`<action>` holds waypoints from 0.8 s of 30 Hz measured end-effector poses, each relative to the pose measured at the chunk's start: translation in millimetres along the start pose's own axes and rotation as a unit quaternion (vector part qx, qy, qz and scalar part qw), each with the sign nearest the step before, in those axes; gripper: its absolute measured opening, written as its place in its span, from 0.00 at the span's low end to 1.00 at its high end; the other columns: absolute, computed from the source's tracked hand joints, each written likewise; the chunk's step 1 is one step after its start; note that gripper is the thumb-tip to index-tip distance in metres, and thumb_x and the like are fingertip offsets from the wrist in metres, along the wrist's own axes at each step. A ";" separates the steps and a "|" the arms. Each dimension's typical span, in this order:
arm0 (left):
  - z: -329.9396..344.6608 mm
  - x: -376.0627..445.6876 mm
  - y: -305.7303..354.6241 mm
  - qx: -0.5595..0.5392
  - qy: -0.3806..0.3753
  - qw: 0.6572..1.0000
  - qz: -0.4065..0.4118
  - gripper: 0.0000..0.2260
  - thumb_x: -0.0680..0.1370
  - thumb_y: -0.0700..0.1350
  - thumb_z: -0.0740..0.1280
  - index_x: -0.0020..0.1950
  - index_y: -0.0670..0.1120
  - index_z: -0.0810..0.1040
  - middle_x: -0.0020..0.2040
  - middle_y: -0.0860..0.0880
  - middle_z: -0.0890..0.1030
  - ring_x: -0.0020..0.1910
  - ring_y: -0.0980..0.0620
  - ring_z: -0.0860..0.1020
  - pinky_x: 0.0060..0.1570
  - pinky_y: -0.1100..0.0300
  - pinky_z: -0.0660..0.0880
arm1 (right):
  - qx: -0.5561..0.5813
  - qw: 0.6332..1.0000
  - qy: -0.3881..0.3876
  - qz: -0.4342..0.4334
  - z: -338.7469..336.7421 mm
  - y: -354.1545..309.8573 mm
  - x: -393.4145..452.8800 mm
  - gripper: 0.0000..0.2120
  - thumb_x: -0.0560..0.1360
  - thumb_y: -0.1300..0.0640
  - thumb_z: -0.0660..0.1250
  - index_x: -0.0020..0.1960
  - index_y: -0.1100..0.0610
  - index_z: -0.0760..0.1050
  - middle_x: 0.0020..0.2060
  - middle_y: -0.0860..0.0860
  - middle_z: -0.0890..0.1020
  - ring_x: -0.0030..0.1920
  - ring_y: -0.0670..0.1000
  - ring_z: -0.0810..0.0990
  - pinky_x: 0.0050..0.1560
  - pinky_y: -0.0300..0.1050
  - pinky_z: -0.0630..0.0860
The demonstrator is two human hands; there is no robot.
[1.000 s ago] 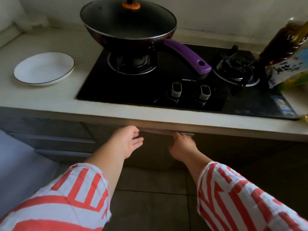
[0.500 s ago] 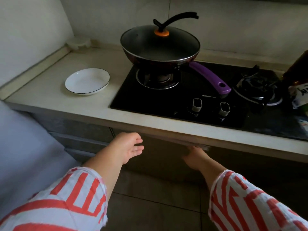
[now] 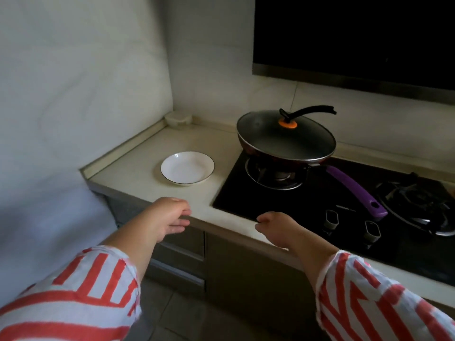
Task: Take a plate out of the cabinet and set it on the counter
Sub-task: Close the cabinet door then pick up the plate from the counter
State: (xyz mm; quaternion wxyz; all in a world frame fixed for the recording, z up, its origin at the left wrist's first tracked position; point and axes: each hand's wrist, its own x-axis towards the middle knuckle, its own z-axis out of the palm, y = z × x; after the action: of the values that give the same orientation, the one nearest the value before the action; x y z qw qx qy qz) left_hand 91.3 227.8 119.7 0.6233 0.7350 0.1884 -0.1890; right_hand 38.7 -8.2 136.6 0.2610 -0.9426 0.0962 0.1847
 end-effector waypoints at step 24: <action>-104.5 278.3 86.2 0.205 -0.024 0.978 0.023 0.09 0.74 0.38 0.57 0.52 0.42 0.71 0.48 0.40 0.77 0.33 0.43 0.75 0.45 0.50 0.79 | -0.123 0.973 0.070 0.180 32.1 -155.7 252.7 0.22 0.81 0.45 0.48 0.56 0.52 0.79 0.38 0.41 0.76 0.37 0.40 0.75 0.37 0.27 0.68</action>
State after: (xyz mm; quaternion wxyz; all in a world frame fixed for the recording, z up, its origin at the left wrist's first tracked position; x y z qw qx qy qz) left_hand 378.7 329.4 65.7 0.4680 0.8465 0.1142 -0.2267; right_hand 303.2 118.9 81.6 0.0982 -0.9454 0.2586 0.1722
